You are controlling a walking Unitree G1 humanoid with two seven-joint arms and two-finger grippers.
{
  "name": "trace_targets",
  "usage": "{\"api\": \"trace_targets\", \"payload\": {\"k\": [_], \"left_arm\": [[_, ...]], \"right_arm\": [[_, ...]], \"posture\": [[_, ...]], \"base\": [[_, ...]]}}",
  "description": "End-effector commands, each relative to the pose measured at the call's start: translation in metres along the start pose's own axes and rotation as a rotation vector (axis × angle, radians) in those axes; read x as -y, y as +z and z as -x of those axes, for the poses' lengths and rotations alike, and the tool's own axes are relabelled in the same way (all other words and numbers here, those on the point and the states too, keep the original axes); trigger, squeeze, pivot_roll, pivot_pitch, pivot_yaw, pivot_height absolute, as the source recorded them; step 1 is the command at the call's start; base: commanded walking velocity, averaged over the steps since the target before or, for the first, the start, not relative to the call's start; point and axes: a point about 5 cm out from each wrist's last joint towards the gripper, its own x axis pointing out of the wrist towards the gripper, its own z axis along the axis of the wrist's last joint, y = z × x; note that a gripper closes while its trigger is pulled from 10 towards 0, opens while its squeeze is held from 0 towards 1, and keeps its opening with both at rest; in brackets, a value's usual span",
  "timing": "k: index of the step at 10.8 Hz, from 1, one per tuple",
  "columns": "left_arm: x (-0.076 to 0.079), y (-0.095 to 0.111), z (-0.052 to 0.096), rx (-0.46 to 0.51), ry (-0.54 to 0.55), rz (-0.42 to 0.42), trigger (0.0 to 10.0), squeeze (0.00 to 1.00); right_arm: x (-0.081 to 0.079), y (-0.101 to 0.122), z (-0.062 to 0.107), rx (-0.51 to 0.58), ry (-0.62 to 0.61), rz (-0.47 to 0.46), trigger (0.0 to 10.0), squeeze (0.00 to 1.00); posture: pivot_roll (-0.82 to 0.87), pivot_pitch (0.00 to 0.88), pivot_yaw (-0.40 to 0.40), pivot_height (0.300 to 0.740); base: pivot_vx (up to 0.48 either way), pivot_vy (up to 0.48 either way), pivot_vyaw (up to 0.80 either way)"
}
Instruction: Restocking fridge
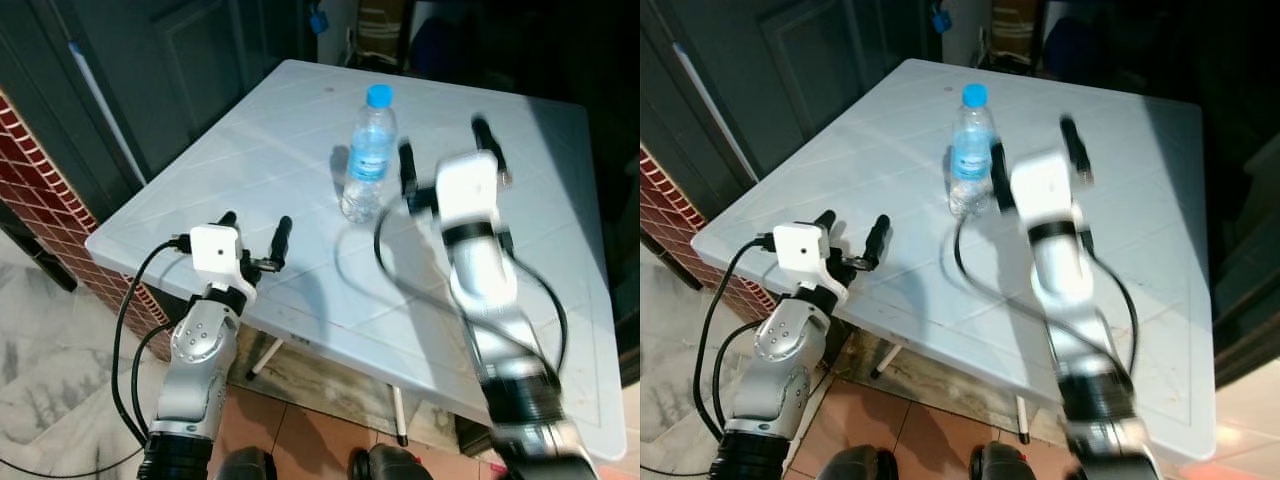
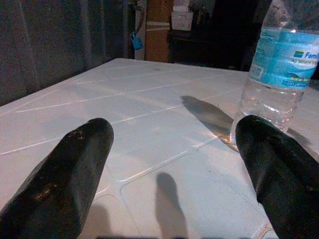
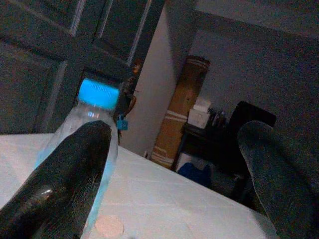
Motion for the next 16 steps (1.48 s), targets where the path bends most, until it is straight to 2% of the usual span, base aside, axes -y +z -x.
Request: {"api": "trace_targets", "payload": {"k": [1, 2, 5, 9, 12, 16], "left_arm": [[-0.001, 0.001, 0.0, 0.003, -0.003, -0.011, 10.0, 0.0], [0.0, 0.001, 0.0, 0.001, -0.007, -0.013, 10.0, 0.0], [0.001, 0.0, -0.001, -0.003, -0.011, -0.014, 10.0, 0.0], [0.004, 0.0, 0.001, -0.004, -0.014, -0.012, 10.0, 0.0], [0.005, -0.001, 0.0, -0.008, -0.022, -0.009, 10.0, 0.0], [0.005, -0.002, 0.0, -0.013, -0.018, -0.011, 10.0, 0.0]], "right_arm": [[0.0, 0.001, -0.005, -0.012, -0.002, -0.039, 10.0, 0.0], [-0.004, 0.003, -0.01, -0.021, -0.009, -0.103, 10.0, 0.0], [-0.015, 0.01, -0.024, -0.021, 0.024, -0.194, 10.0, 0.0], [-0.024, 0.015, -0.03, -0.017, 0.079, -0.223, 10.0, 0.0], [-0.024, 0.019, -0.035, -0.01, 0.113, -0.246, 10.0, 0.0], [-0.023, 0.016, -0.045, -0.028, 0.135, -0.229, 10.0, 0.0]], "posture": [[-0.01, 0.058, 0.041, 0.74], [-0.01, 0.058, 0.039, 0.74], [-0.01, 0.061, 0.039, 0.74], [-0.01, 0.06, 0.032, 0.74], [-0.01, 0.063, 0.034, 0.74], [-0.01, 0.066, 0.031, 0.74]], "base": [[0.0, 0.0, 0.0], [0.0, 0.0, 0.0], [0.0, 0.0, 0.0], [0.0, 0.0, 0.0], [0.0, 0.0, 0.0], [0.0, 0.0, 0.0]]}}
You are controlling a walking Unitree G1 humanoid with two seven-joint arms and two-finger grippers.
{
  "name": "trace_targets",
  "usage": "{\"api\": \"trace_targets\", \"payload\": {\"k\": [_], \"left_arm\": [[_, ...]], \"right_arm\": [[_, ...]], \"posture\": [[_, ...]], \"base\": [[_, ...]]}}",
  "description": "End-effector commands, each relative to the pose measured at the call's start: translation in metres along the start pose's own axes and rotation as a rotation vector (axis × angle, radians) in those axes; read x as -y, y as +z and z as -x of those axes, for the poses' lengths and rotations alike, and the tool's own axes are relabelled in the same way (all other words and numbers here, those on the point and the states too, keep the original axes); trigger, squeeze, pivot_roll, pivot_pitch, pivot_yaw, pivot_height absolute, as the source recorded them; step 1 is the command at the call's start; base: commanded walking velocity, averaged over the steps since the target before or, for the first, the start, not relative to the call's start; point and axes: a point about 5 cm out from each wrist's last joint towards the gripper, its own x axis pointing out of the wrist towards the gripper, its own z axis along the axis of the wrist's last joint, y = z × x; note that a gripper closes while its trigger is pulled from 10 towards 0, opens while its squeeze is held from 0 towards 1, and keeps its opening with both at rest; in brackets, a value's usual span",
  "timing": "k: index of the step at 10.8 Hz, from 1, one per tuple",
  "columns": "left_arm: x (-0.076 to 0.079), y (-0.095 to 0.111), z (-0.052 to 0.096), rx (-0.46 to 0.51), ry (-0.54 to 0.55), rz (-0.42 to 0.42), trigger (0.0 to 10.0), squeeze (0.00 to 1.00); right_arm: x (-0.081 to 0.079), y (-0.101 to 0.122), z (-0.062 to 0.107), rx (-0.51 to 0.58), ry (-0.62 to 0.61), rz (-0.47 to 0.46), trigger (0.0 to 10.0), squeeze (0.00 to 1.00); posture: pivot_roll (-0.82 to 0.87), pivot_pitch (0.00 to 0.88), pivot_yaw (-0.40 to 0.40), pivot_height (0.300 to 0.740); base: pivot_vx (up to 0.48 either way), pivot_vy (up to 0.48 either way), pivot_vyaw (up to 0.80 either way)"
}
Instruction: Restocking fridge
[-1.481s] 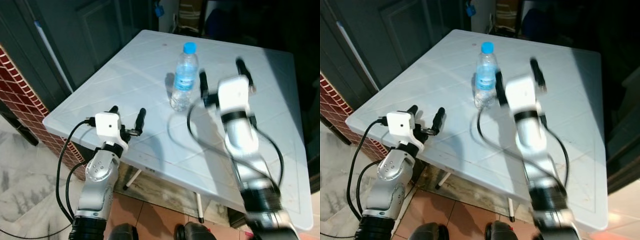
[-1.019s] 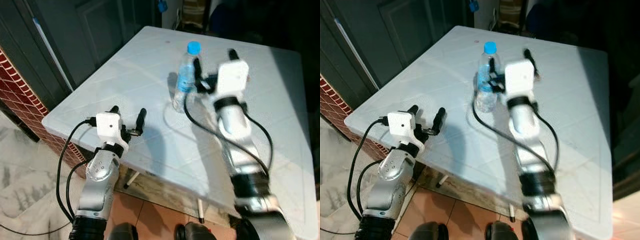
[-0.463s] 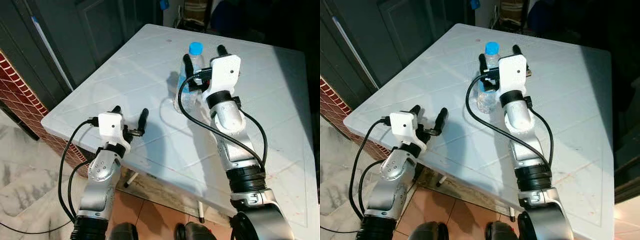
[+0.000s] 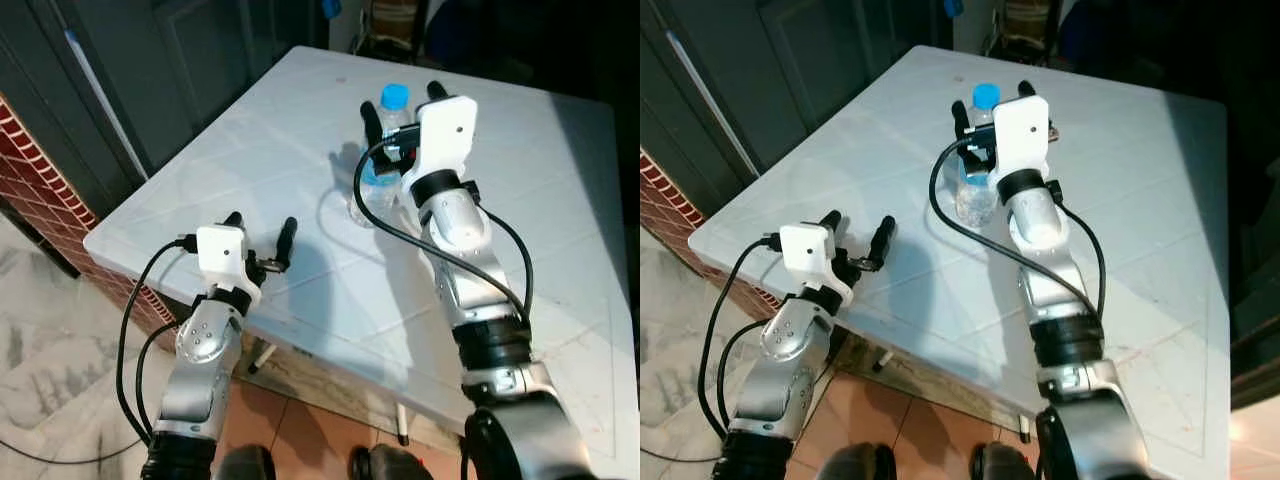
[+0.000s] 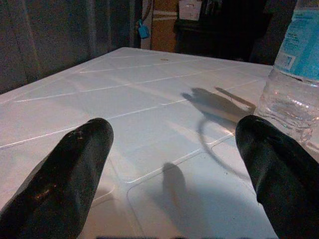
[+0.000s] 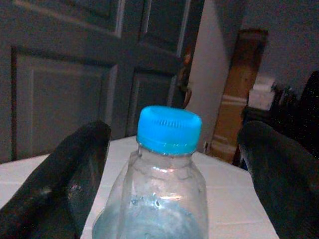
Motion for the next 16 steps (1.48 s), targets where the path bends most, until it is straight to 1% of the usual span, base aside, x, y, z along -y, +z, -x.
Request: {"api": "trace_targets", "payload": {"k": [1, 2, 3, 4, 6, 7, 8, 9, 10, 13, 15, 16], "left_arm": [[0.001, -0.001, 0.001, -0.011, -0.005, -0.009, 10.0, 0.0], [0.001, -0.001, 0.001, -0.011, -0.004, -0.011, 10.0, 0.0], [0.0, -0.002, 0.001, -0.011, -0.002, -0.011, 10.0, 0.0], [0.001, -0.002, 0.002, -0.013, -0.001, -0.011, 10.0, 0.0], [0.001, -0.002, 0.002, -0.014, -0.001, -0.012, 10.0, 0.0], [0.0, -0.002, 0.003, -0.015, 0.002, -0.014, 10.0, 0.0], [0.0, -0.002, 0.003, -0.015, 0.002, -0.015, 10.0, 0.0], [0.0, -0.002, 0.002, -0.018, 0.0, -0.016, 10.0, 0.0], [0.001, -0.003, 0.002, -0.019, -0.001, -0.016, 10.0, 0.0], [0.0, -0.002, 0.002, -0.021, 0.0, -0.02, 10.0, 0.0], [-0.001, -0.002, 0.001, -0.02, 0.001, -0.023, 10.0, 0.0], [0.0, -0.002, 0.001, -0.021, -0.001, -0.023, 10.0, 0.0]], "right_arm": [[0.001, 0.004, -0.005, 0.006, 0.006, -0.01, 10.0, 0.0], [0.0, 0.003, -0.013, -0.021, 0.034, -0.021, 10.0, 0.0], [0.0, 0.004, -0.015, -0.022, 0.041, -0.033, 10.0, 0.0], [-0.001, 0.008, -0.022, -0.019, 0.058, -0.04, 0.0, 0.0], [-0.006, 0.008, -0.024, -0.021, 0.083, -0.034, 0.0, 0.0], [-0.007, 0.008, -0.025, -0.021, 0.096, -0.032, 0.5, 0.0], [-0.007, 0.007, -0.025, -0.023, 0.102, -0.031, 0.6, 0.0], [-0.006, 0.006, -0.025, -0.029, 0.103, -0.036, 1.1, 0.0], [-0.006, 0.005, -0.024, -0.036, 0.103, -0.039, 1.1, 0.0], [-0.007, 0.003, -0.023, -0.041, 0.112, -0.037, 0.7, 0.0], [-0.006, 0.003, -0.023, -0.043, 0.11, -0.036, 0.0, 0.0], [-0.006, 0.003, -0.023, -0.043, 0.11, -0.035, 0.0, 0.0]], "posture": [[-0.01, 0.067, 0.03, 0.74], [-0.01, 0.067, 0.03, 0.74], [-0.01, 0.067, 0.03, 0.74], [-0.01, 0.072, 0.03, 0.74], [-0.01, 0.074, 0.027, 0.74], [-0.01, 0.079, 0.027, 0.74], [-0.01, 0.079, 0.027, 0.74], [-0.01, 0.08, 0.028, 0.74], [-0.01, 0.08, 0.029, 0.74], [-0.01, 0.079, 0.03, 0.74], [0.0, 0.075, 0.031, 0.74], [0.0, 0.075, 0.031, 0.74]], "base": [[0.0, 0.0, 0.0], [0.0, 0.0, 0.0], [0.0, 0.0, 0.0], [0.0, 0.0, 0.0], [0.0, 0.0, 0.0], [0.0, 0.0, 0.0], [0.0, 0.0, 0.0], [0.0, 0.0, 0.0], [0.0, 0.0, 0.0], [0.0, 0.0, 0.0], [0.0, 0.0, 0.0], [0.0, 0.0, 0.0]]}}
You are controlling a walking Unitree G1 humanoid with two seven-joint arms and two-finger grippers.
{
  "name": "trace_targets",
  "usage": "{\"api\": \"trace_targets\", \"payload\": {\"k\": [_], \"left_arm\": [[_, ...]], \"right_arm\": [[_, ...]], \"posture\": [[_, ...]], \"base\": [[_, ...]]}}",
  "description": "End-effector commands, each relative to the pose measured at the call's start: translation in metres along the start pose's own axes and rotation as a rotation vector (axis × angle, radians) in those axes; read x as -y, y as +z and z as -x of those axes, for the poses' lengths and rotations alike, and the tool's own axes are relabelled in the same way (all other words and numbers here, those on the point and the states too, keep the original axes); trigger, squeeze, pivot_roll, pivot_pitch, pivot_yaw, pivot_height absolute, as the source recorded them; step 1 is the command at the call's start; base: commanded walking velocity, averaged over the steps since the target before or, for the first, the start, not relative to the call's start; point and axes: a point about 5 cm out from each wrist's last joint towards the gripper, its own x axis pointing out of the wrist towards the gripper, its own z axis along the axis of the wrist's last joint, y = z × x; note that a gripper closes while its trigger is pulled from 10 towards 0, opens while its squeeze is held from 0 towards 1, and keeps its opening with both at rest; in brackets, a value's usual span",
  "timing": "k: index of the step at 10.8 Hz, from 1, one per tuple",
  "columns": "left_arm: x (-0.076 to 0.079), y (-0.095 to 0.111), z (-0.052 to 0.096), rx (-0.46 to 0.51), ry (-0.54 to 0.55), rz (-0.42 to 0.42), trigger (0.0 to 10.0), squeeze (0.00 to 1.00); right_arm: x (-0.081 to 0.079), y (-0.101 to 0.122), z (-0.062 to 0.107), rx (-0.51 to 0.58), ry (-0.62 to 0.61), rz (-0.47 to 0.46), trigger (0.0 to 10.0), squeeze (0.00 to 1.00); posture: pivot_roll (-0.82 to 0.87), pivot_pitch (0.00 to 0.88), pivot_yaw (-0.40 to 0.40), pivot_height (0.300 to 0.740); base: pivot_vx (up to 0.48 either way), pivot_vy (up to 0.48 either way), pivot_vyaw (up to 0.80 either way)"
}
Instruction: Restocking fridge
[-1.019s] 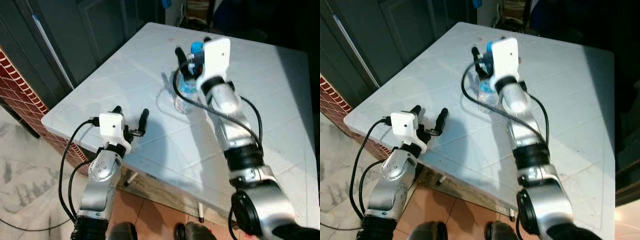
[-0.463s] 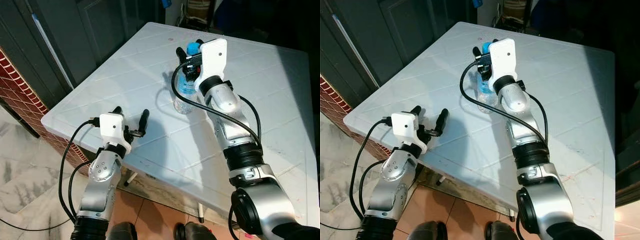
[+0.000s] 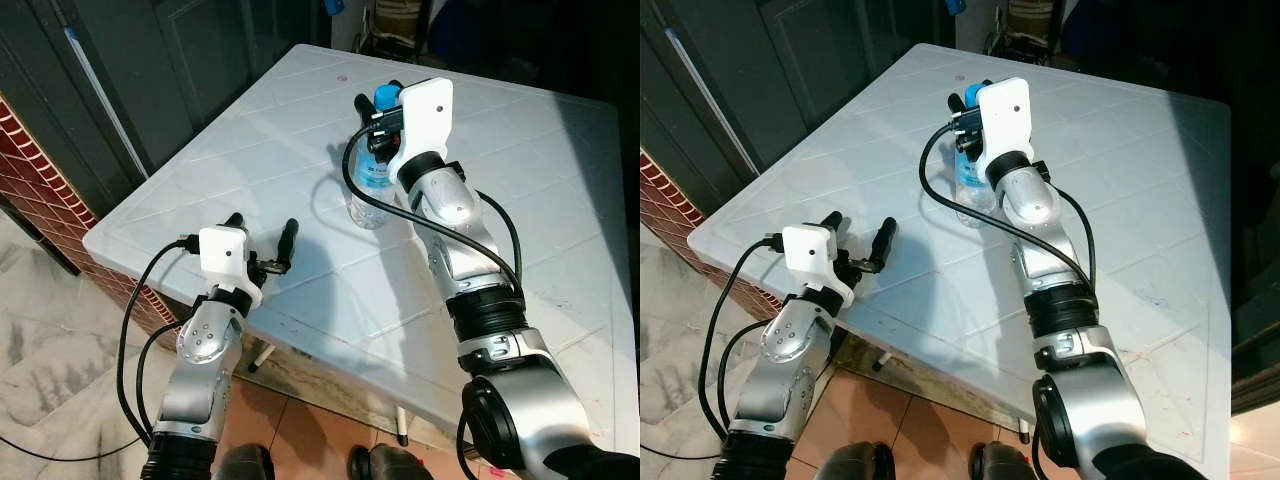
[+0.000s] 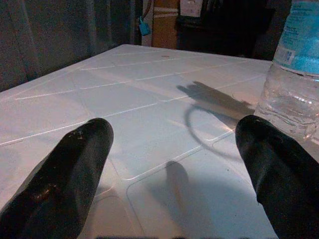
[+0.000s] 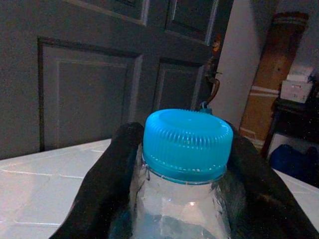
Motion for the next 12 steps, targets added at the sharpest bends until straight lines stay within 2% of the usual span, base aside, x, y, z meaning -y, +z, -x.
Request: {"api": "trace_targets", "payload": {"k": [1, 4, 5, 6, 7, 10, 12], "left_arm": [[-0.001, -0.001, -0.001, -0.014, 0.001, -0.012, 10.0, 0.0], [-0.001, -0.004, -0.003, -0.036, 0.014, -0.023, 10.0, 0.0], [-0.001, -0.01, -0.005, -0.074, 0.061, -0.052, 10.0, 0.0], [0.0, -0.011, -0.005, -0.079, 0.062, -0.051, 10.0, 0.0], [0.0, -0.011, -0.005, -0.078, 0.064, -0.049, 10.0, 0.0], [-0.001, -0.013, -0.004, -0.085, 0.085, -0.035, 10.0, 0.0], [0.002, -0.013, -0.005, -0.082, 0.075, -0.03, 10.0, 0.0]], "right_arm": [[0.0, 0.002, -0.002, 0.002, 0.005, -0.002, 0.0, 0.0], [0.004, 0.001, 0.002, 0.015, -0.006, -0.014, 0.0, 0.0], [0.004, 0.009, 0.005, 0.07, 0.02, -0.121, 0.0, 0.0], [-0.004, 0.017, 0.01, 0.118, 0.098, -0.241, 1.5, 0.0], [-0.011, 0.02, 0.018, 0.13, 0.139, -0.298, 10.0, 0.0], [-0.025, 0.009, 0.049, 0.09, 0.165, -0.3, 10.0, 0.0], [-0.025, 0.006, 0.056, 0.061, 0.144, -0.295, 10.0, 0.0]], "posture": [[0.0, 0.07, 0.033, 0.74], [-0.01, 0.059, 0.035, 0.74], [-0.01, 0.056, 0.034, 0.74], [-0.01, 0.052, 0.032, 0.74], [-0.01, 0.052, 0.032, 0.74], [-0.01, 0.05, 0.03, 0.74], [-0.02, 0.053, 0.033, 0.74]], "base": [[0.0, 0.0, 0.0], [0.0, 0.0, 0.0], [0.0, 0.0, 0.0], [0.0, 0.0, 0.0], [0.0, 0.0, 0.0], [0.0, 0.0, 0.0], [-0.293, 0.0, 0.0]]}}
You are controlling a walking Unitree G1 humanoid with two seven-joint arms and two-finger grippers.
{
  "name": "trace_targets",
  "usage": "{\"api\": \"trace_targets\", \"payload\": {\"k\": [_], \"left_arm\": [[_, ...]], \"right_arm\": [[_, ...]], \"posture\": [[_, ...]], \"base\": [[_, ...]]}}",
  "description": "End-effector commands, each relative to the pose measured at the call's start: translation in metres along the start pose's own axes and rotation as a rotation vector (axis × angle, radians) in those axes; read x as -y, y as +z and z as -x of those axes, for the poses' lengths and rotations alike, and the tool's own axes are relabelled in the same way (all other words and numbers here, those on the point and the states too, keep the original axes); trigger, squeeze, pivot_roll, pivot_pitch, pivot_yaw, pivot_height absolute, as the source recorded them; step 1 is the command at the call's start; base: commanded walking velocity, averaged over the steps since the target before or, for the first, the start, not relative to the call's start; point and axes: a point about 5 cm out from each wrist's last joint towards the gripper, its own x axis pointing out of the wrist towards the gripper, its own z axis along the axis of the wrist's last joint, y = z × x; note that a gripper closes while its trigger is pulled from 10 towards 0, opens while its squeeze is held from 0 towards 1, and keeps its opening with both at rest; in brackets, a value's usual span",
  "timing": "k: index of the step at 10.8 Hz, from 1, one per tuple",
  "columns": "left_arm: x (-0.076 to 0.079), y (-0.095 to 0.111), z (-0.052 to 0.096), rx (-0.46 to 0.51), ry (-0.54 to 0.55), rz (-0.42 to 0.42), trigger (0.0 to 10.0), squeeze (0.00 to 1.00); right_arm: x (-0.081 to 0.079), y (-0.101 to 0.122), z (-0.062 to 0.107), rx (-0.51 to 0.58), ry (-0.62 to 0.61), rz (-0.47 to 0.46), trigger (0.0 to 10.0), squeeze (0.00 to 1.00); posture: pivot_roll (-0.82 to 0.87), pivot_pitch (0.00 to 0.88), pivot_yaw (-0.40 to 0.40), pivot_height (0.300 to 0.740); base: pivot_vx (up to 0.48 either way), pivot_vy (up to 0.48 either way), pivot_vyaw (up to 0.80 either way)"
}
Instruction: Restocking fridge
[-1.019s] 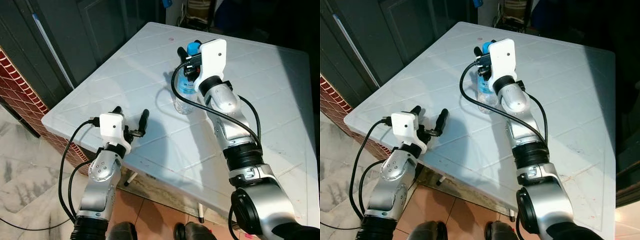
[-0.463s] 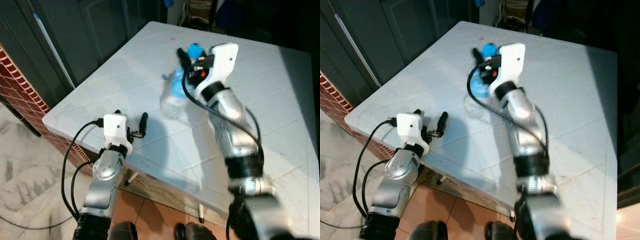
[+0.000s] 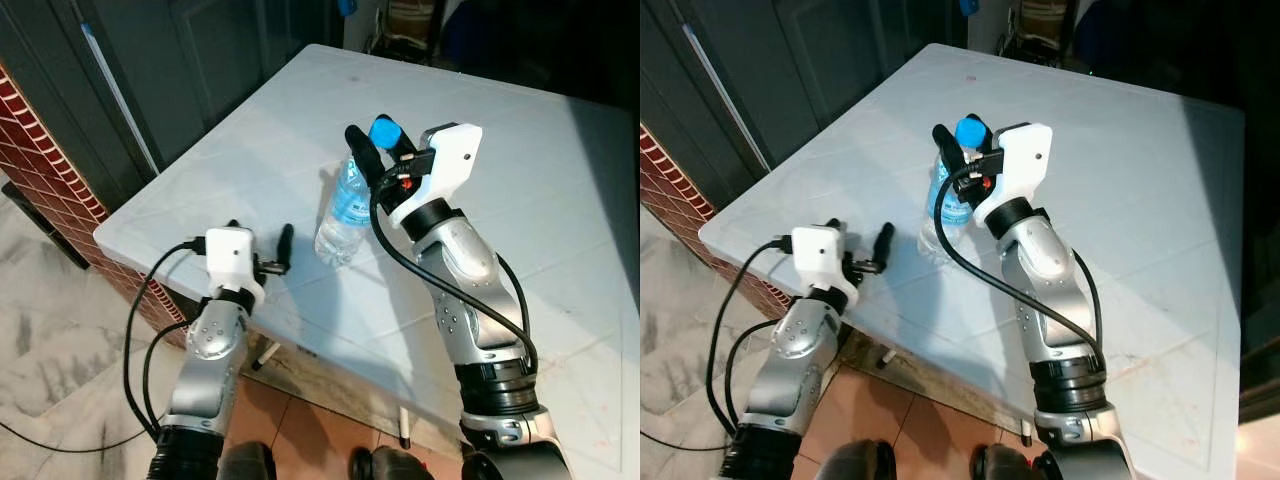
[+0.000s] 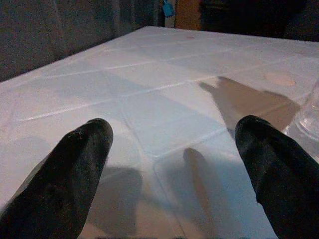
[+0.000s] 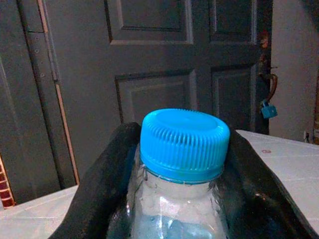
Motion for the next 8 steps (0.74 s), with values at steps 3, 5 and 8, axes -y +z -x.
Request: {"api": "trace_targets", "payload": {"k": [3, 5, 8], "left_arm": [[-0.006, -0.003, 0.001, -0.016, 0.016, -0.008, 10.0, 0.0], [-0.006, -0.003, 0.002, -0.017, 0.023, -0.012, 10.0, 0.0], [-0.005, -0.004, 0.001, -0.017, 0.021, -0.01, 10.0, 0.0]], "right_arm": [[-0.005, 0.0, 0.002, -0.021, 0.007, 0.016, 10.0, 0.0], [-0.008, 0.013, -0.004, 0.044, 0.022, 0.039, 10.0, 0.0], [-0.008, 0.02, -0.006, 0.06, 0.03, 0.066, 10.0, 0.0]], "posture": [[-0.01, 0.054, 0.025, 0.74], [-0.01, 0.054, 0.024, 0.74], [-0.02, 0.058, 0.022, 0.74]], "base": [[-0.345, 0.0, 0.0], [-0.33, 0.0, 0.0], [-0.312, 0.0, 0.0]]}}
